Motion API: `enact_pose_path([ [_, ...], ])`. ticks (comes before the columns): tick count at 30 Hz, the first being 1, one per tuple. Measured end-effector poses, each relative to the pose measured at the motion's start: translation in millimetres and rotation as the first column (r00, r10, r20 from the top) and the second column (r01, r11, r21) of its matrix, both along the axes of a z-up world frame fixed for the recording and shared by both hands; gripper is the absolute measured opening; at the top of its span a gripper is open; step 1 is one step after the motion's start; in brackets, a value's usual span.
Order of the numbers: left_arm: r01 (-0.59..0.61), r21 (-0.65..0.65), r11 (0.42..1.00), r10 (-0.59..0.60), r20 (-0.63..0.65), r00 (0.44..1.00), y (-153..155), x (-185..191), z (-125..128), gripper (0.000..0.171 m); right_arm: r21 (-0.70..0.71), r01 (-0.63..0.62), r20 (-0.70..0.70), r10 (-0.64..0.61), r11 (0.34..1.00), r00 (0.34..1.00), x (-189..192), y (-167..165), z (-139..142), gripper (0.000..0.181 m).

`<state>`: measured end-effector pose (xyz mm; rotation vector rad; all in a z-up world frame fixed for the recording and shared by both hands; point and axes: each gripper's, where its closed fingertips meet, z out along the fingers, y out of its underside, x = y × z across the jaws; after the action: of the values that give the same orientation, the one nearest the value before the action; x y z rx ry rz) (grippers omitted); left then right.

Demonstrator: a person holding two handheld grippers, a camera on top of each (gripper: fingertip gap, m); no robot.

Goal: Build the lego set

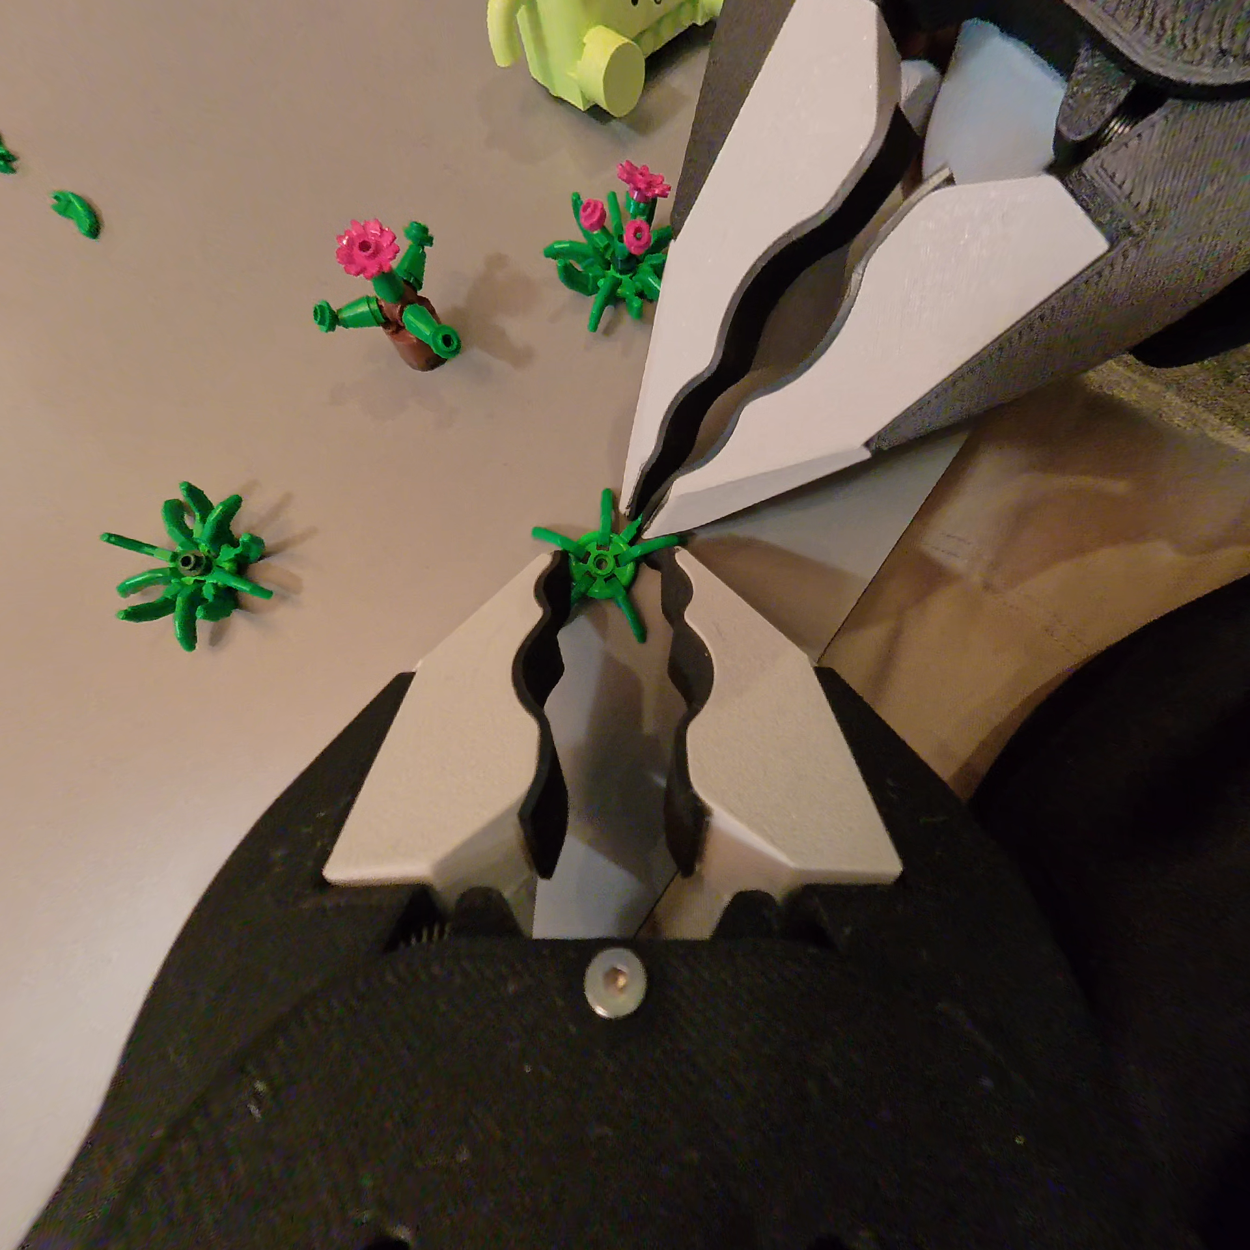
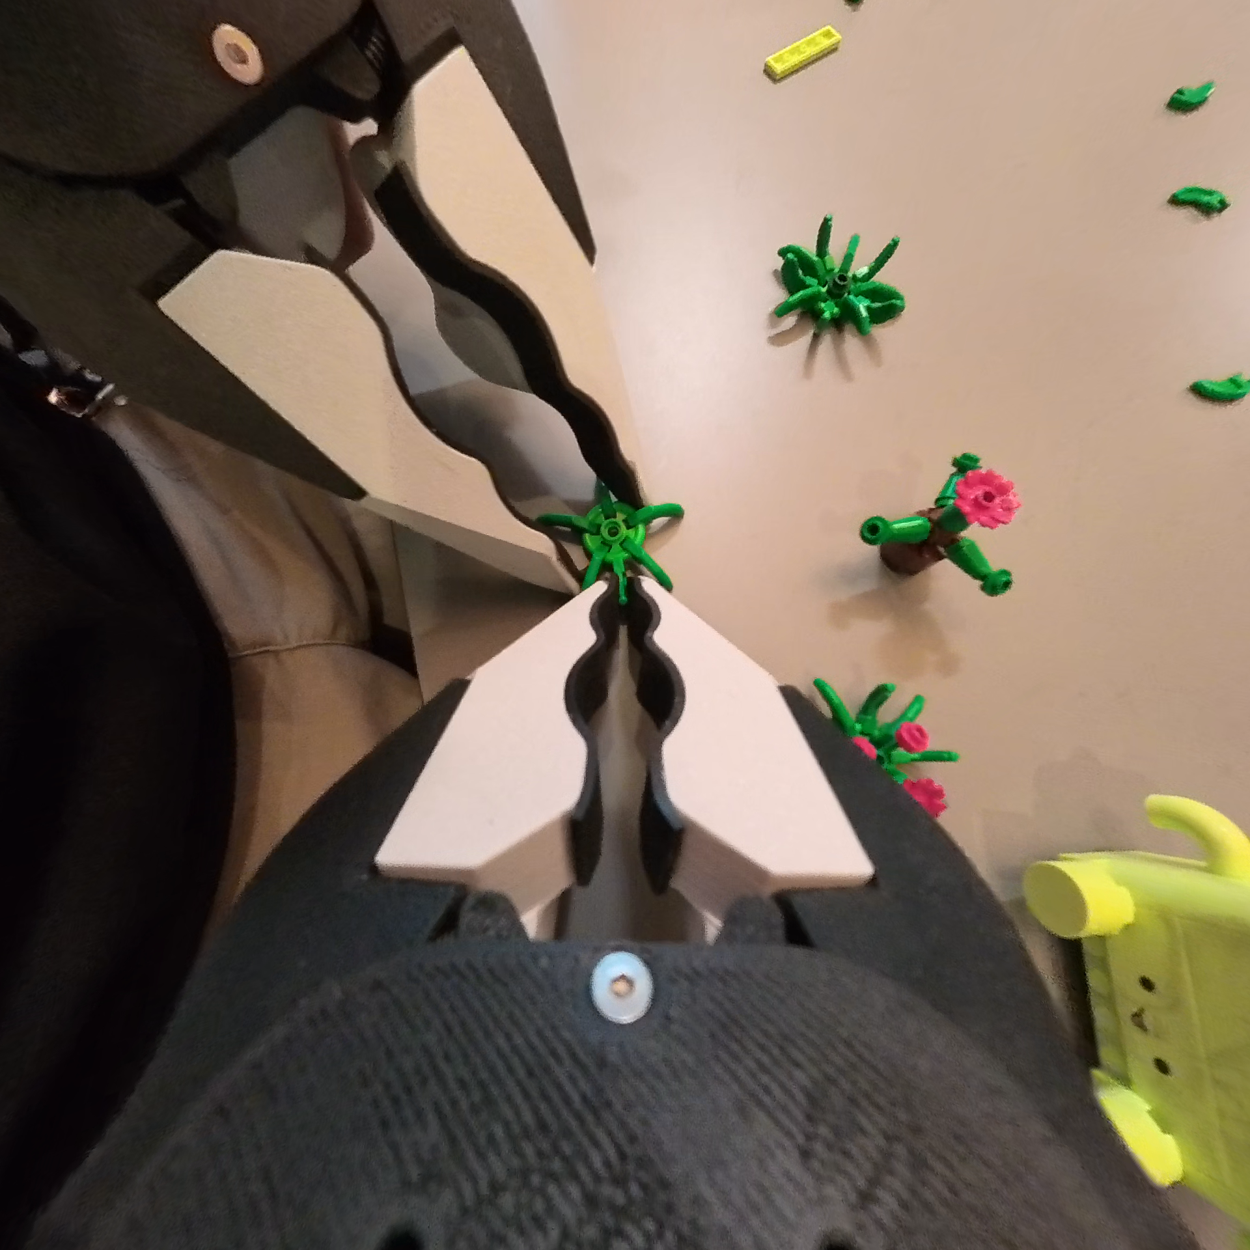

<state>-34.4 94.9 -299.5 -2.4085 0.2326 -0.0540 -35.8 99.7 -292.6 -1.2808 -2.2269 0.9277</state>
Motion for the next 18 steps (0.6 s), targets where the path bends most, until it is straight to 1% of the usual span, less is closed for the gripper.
enact_pose_path([
  [3, -0.004, 0.001, 1.000, 0.004, 0.000, 1.000, 0.0, -0.8, 0.0, 0.030, 0.032, -0.005, -0.007, 0.005, 0.999, 1.000, -2.3, -0.1, 0.0, 0.000],
  [7, 0.000, 0.000, 1.000, 0.000, 0.015, 1.000, 0.2, -1.4, 0.2, 0.028, -0.005, 0.002, -0.013, -0.002, 1.000, 1.000, -1.8, 0.5, -0.4, 0.000],
  [9, 0.002, 0.007, 1.000, -0.002, 0.023, 1.000, 0.2, -1.8, 0.2, 0.028, 0.034, -0.001, -0.016, 0.002, 0.999, 1.000, -2.0, 1.0, -0.4, 0.000],
  [11, 0.014, 0.005, 1.000, -0.014, 0.025, 1.000, 0.3, -1.8, 0.6, 0.027, 0.043, 0.003, -0.020, -0.002, 0.999, 1.000, -1.5, 1.2, -0.5, 0.000],
  [13, 0.035, 0.009, 0.999, -0.036, 0.032, 0.999, -0.2, -0.8, 0.9, 0.027, 0.015, 0.002, -0.023, -0.002, 1.000, 1.000, -0.5, 1.0, -0.4, 0.000],
  [16, 0.056, 0.018, 0.998, -0.057, 0.047, 0.997, -2.5, -0.8, 1.6, 0.023, -0.070, -0.001, -0.014, 0.000, 0.998, 1.000, 1.5, 1.0, -0.4, 0.000],
  [18, 0.067, 0.019, 0.998, -0.068, 0.059, 0.996, -3.0, 1.1, 1.8, 0.023, -0.089, -0.007, -0.004, 0.007, 0.996, 1.000, 3.3, 0.4, -0.4, 0.000],
])
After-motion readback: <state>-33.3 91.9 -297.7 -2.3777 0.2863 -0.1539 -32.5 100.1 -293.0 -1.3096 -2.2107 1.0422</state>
